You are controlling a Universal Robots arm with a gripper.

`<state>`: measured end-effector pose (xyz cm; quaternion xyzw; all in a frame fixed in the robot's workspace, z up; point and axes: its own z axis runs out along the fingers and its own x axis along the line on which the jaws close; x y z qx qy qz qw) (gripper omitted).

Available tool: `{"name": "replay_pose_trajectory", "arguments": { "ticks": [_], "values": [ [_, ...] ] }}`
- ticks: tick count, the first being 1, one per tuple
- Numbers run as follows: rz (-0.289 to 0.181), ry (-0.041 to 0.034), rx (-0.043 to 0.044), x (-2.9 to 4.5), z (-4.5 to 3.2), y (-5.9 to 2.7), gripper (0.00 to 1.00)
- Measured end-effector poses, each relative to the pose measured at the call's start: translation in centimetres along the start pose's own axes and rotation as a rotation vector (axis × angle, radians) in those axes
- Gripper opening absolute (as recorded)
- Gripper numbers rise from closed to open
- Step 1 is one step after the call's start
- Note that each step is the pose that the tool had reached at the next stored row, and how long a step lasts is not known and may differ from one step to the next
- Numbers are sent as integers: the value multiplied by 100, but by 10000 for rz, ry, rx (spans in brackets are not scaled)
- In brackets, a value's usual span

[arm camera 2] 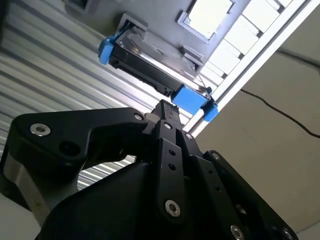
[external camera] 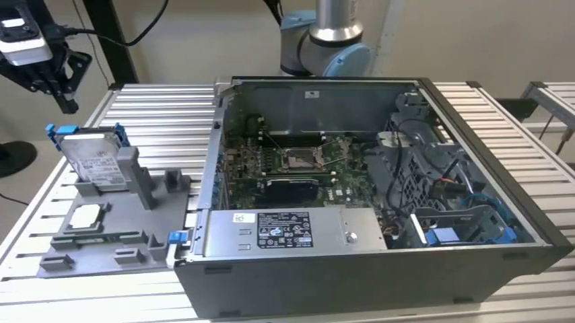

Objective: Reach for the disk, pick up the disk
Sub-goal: 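Reach for the disk, then pick up the disk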

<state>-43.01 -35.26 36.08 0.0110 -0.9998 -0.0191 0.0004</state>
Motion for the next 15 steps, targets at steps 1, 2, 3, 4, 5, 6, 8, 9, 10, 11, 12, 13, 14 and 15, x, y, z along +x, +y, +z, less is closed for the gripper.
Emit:
{"name": "replay_pose_trajectory", "arguments": {
  "ticks": [1, 2, 3, 4, 5, 6, 8, 9, 10, 11, 12, 13, 14, 15],
  "values": [
    [-6, -1, 0, 43, 1, 0, 0],
    [-15, -1, 0, 83, 1, 0, 0],
    [-23, 0, 0, 123, 1, -2, 0],
    [-30, 1, 0, 155, 1, -7, 0],
    [-36, 1, 0, 175, 1, -14, 0],
    [-43, 1, 0, 195, 1, -25, 0],
    [-62, 2, 0, 209, 0, -54, 0],
    [-76, 2, -1, 210, -1, -80, 0],
    [-89, 3, 0, 210, -2, -106, 0],
    [-102, 4, 0, 211, -3, -136, 0],
    [-111, 3, 0, 212, -3, -166, 0],
    [-121, 3, 0, 212, -4, -196, 0],
    [-133, 3, 0, 213, -5, -222, 0],
    [-147, 4, 0, 213, -5, -242, 0]
  ]
}}
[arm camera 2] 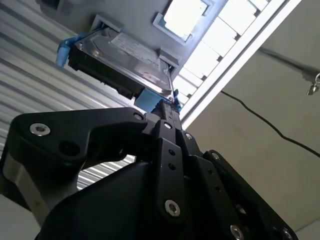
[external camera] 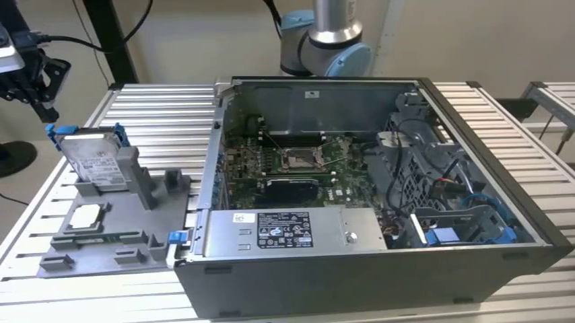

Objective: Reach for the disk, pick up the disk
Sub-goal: 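Pick up the disk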

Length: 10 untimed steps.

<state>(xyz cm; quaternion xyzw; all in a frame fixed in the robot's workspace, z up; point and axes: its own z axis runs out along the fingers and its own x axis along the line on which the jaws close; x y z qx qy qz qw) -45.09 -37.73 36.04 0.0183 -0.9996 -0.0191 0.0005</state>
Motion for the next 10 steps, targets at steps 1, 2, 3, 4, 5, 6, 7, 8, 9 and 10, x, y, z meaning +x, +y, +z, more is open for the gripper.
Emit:
{"name": "replay_pose_trajectory", "arguments": {
  "ticks": [1, 2, 3, 4, 5, 6, 7, 8, 9, 10],
  "values": [
    [-17, 2, 1, -3, 0, -15, 0],
    [-40, 1, -1, -10, 0, -26, 0],
    [-69, 2, 0, -22, 0, -34, 0],
    [-101, 3, 0, -36, 0, -39, 0],
    [-139, 5, 0, -54, 0, -43, 0],
    [-178, 7, 0, -73, 1, -46, 0],
    [-209, 8, 0, -89, 2, -47, 0],
    [-229, 9, 0, -98, 3, -48, 0],
    [-238, 8, 0, -100, 3, -48, 0],
    [-238, 9, 0, -100, 3, -48, 0]
  ]
}}
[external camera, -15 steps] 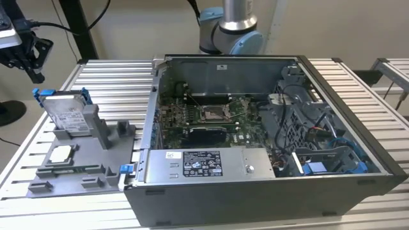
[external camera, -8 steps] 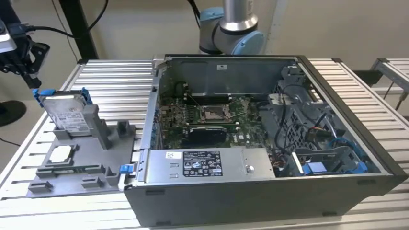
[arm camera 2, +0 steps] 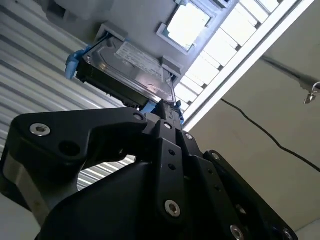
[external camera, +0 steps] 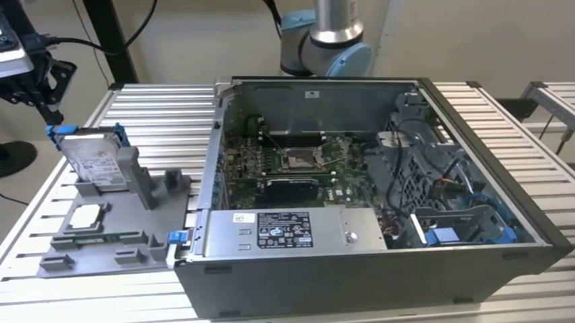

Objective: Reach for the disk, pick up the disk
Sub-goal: 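Pick up the disk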

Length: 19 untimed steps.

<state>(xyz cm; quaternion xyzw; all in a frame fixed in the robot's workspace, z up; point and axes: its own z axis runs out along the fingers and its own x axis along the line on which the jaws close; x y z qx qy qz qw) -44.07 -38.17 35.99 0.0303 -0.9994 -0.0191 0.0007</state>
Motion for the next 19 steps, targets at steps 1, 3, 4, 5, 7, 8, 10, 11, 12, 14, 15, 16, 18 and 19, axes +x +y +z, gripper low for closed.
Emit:
{"name": "replay_pose_trajectory", "arguments": {
  "ticks": [1, 3, 4, 5, 7, 8, 10, 11, 12, 14, 15, 16, 18, 19],
  "values": [
    [-1, 0, 0, 0, 0, 0, 0],
    [-3, 1, 0, -1, 0, -1, 0],
    [-3, 1, 1, -1, 0, -1, 0],
    [-3, 1, 1, -1, 0, -1, 0],
    [-3, 1, 1, -1, 0, -1, 0],
    [-3, 1, 0, -1, 0, -1, 0],
    [-7, 1, 1, -1, 0, 0, 0],
    [-20, 2, 1, -1, -1, -1, 0],
    [-40, 2, 1, -1, 0, -1, 0],
    [-160, 7, 2, -1, 0, -1, 0],
    [-279, 12, 5, -1, 0, -1, 0],
    [-433, 17, 8, -1, 0, 0, 0],
    [-785, 30, 11, -1, 0, 0, 0],
    [-968, 38, 12, 0, 0, 0, 0]
  ]
}}
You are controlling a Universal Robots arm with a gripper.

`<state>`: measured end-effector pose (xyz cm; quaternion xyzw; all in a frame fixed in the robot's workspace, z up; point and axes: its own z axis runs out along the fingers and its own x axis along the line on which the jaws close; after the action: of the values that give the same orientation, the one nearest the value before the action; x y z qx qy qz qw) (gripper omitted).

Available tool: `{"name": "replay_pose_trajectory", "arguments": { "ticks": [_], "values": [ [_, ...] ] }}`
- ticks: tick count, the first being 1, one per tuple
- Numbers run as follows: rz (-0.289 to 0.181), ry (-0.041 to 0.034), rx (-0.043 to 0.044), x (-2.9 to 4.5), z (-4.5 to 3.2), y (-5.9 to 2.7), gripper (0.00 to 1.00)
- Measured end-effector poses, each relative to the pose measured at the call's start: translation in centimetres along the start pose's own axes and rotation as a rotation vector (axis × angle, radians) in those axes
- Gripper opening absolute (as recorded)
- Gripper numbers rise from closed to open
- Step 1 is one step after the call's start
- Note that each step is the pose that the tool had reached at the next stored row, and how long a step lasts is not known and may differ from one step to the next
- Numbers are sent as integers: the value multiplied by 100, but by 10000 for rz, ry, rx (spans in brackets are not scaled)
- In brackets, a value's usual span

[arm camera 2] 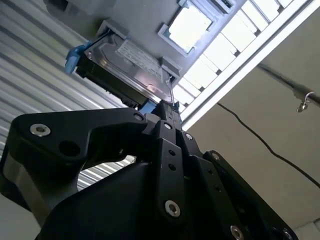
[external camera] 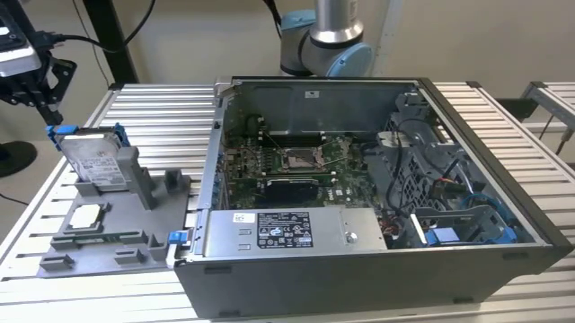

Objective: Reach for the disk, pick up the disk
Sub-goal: 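Pick up the disk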

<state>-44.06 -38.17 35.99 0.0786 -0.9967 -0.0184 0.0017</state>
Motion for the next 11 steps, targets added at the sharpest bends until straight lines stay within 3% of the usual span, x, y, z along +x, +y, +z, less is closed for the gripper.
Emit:
{"name": "replay_pose_trajectory", "arguments": {
  "ticks": [11],
  "values": [
    [-1920, 72, 11, 0, 0, 0, 0]
  ]
}}
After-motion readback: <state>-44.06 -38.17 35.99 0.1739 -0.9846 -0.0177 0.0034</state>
